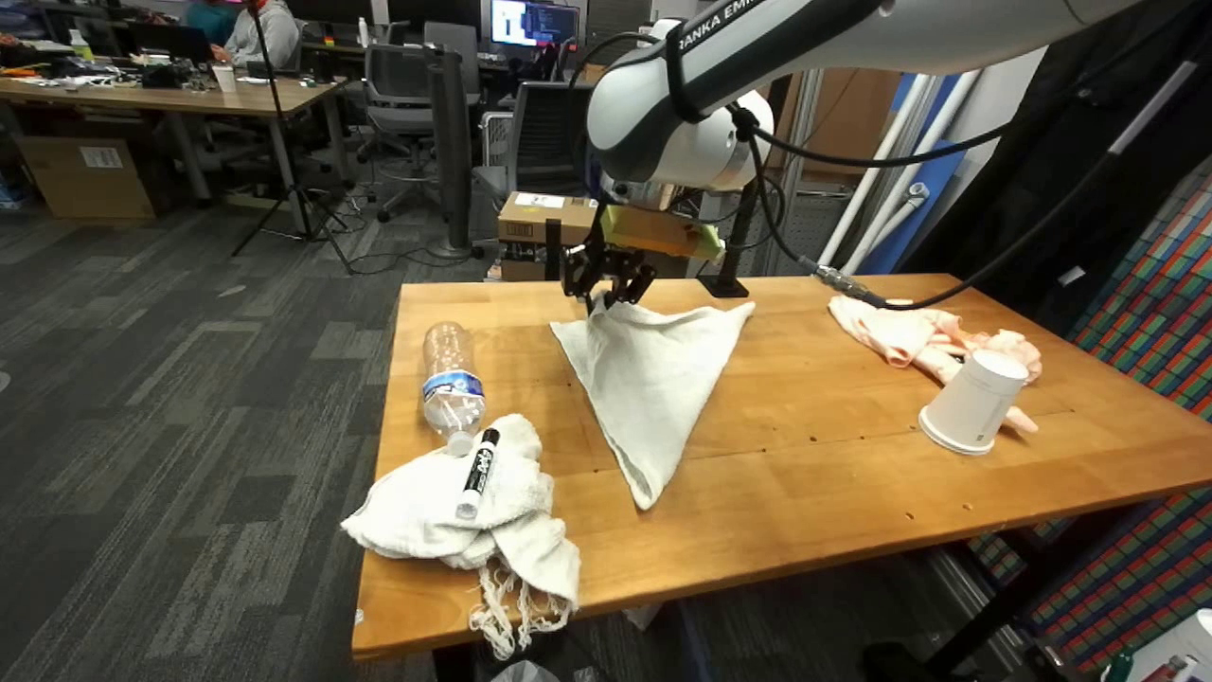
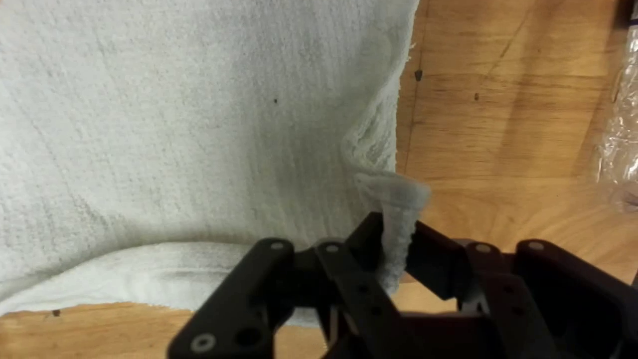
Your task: Fold the cloth
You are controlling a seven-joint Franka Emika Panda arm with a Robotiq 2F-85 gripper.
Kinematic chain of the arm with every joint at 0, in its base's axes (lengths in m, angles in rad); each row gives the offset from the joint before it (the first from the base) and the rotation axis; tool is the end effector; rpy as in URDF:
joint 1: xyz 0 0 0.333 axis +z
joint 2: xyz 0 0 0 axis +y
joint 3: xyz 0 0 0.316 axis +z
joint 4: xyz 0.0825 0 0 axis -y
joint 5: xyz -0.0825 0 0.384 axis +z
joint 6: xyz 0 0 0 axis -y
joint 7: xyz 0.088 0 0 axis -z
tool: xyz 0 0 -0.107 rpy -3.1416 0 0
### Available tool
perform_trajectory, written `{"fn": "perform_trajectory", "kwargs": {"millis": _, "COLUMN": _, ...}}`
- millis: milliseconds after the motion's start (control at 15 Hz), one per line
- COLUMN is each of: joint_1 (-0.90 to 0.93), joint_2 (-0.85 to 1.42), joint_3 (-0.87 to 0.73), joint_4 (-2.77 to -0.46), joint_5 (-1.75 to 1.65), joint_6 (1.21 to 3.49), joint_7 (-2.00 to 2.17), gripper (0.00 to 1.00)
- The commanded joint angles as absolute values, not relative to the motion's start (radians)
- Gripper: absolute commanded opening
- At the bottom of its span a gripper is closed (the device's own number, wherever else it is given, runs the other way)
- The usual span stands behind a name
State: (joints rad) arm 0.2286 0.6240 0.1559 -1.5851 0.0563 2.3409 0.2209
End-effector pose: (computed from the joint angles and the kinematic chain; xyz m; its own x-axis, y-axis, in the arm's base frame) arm 0.6646 0.2520 0.2886 0.9916 0.0832 0.0992 0.0986 -0.9820 -0.1614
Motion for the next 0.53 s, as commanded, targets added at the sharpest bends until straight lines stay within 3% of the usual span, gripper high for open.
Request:
{"fn": "perform_trajectory", "kwargs": {"millis": 0, "joint_1": 0.231, "joint_2": 0.669, "joint_3": 0.162, "joint_4": -1.513, "joint_5": 0.093, "joint_6": 2.319, "joint_7": 0.203, "gripper": 0.08}}
{"fn": "perform_trajectory", "kwargs": {"millis": 467, "joint_1": 0.241, "joint_2": 0.727, "joint_3": 0.172, "joint_4": -1.451, "joint_5": 0.093, "joint_6": 2.318, "joint_7": 0.196, "gripper": 0.08}}
